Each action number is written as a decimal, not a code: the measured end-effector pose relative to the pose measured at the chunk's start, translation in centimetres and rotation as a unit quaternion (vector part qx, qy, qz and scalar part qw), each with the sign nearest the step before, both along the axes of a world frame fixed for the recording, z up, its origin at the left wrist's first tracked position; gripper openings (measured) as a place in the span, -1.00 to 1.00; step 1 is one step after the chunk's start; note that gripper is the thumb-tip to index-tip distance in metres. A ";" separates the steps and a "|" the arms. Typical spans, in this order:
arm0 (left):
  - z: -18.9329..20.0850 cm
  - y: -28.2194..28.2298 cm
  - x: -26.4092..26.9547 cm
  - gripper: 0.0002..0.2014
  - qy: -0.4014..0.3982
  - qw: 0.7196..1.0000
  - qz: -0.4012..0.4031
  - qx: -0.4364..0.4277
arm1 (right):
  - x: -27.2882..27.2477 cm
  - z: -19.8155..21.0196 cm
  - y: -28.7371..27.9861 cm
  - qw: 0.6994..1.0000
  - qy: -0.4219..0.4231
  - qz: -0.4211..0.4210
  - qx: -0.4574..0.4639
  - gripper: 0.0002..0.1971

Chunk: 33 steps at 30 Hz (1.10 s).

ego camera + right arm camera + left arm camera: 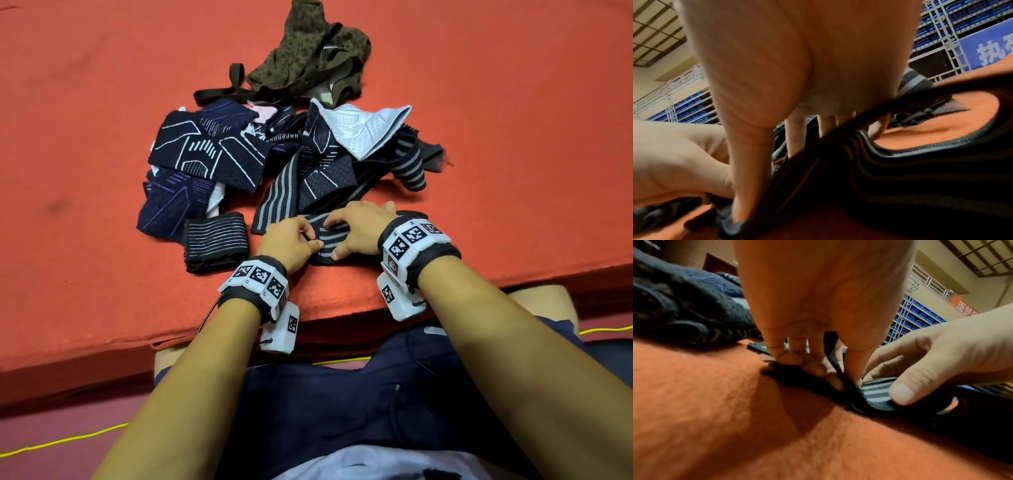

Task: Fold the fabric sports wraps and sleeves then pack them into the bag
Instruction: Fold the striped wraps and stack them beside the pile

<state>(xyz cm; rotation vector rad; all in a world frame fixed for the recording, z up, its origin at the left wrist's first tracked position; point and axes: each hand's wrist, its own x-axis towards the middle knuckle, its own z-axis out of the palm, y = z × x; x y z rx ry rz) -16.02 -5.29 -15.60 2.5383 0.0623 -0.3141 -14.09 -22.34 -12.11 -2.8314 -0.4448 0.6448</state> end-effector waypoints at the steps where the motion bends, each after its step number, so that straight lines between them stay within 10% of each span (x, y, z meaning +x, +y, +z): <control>1: -0.1 0.0 -0.1 -0.81 -0.005 1.000 -0.003 0.001 | 0.0 0.0 0.1 1.000 0.005 0.006 -0.013 -0.28; 33: 1.1 2.2 1.4 -0.66 0.069 0.993 0.039 0.092 | 2.0 0.9 -2.5 0.998 -0.042 -0.035 -0.006 -0.49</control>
